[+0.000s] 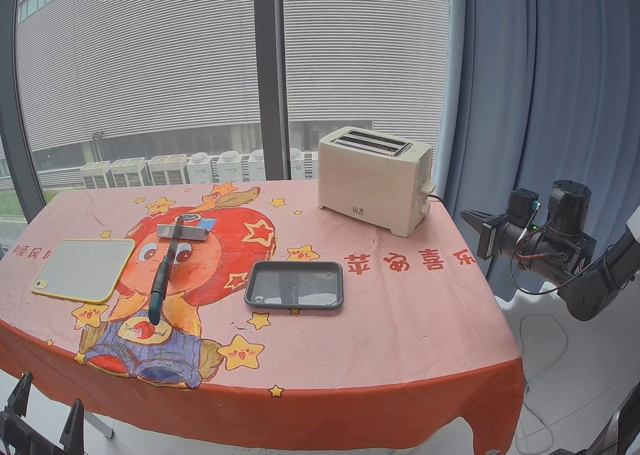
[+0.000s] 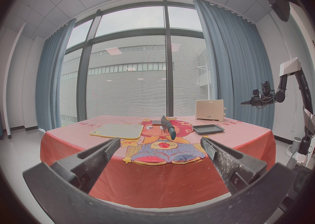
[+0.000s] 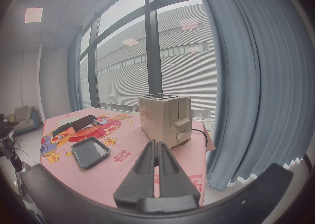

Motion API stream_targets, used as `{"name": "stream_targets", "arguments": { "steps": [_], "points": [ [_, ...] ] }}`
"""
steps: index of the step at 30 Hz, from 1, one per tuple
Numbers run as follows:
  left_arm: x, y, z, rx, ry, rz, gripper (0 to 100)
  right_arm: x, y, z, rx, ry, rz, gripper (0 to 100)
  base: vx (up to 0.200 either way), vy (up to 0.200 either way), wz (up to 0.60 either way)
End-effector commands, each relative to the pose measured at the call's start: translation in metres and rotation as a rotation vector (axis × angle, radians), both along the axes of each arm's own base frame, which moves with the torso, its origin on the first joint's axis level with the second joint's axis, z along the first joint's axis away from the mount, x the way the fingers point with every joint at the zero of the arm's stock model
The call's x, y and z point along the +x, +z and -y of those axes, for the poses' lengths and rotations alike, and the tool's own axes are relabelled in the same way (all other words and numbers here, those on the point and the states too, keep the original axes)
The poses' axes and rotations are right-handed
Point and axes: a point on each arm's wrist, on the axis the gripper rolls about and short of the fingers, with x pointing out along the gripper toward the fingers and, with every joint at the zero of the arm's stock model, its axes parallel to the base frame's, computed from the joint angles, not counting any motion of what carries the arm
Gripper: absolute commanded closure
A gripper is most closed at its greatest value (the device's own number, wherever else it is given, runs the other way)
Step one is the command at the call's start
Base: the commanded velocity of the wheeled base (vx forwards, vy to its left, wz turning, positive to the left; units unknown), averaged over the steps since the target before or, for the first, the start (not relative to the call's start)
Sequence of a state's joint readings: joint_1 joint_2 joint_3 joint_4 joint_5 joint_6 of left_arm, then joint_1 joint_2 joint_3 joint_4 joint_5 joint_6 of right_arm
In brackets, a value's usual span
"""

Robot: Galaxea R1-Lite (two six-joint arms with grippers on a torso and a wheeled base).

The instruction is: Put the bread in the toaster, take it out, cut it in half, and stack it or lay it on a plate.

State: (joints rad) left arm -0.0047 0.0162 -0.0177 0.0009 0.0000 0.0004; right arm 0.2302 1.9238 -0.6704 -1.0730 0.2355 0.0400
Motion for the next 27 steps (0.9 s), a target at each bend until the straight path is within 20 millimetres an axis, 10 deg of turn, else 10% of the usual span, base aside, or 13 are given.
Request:
{"name": "stream_targets", "arguments": {
  "steps": [1,27],
  "points": [
    [0.000,-0.005,0.000,0.000,-0.003,-0.002,0,0.006,-0.012,0.003,-0.012,-0.009,-0.029,100,0.000,0.000,0.00],
    [0.000,-0.005,0.000,0.003,0.002,-0.004,0,0.094,-0.054,-0.002,-0.045,-0.016,-0.108,100,0.000,0.000,0.00]
  ]
}}
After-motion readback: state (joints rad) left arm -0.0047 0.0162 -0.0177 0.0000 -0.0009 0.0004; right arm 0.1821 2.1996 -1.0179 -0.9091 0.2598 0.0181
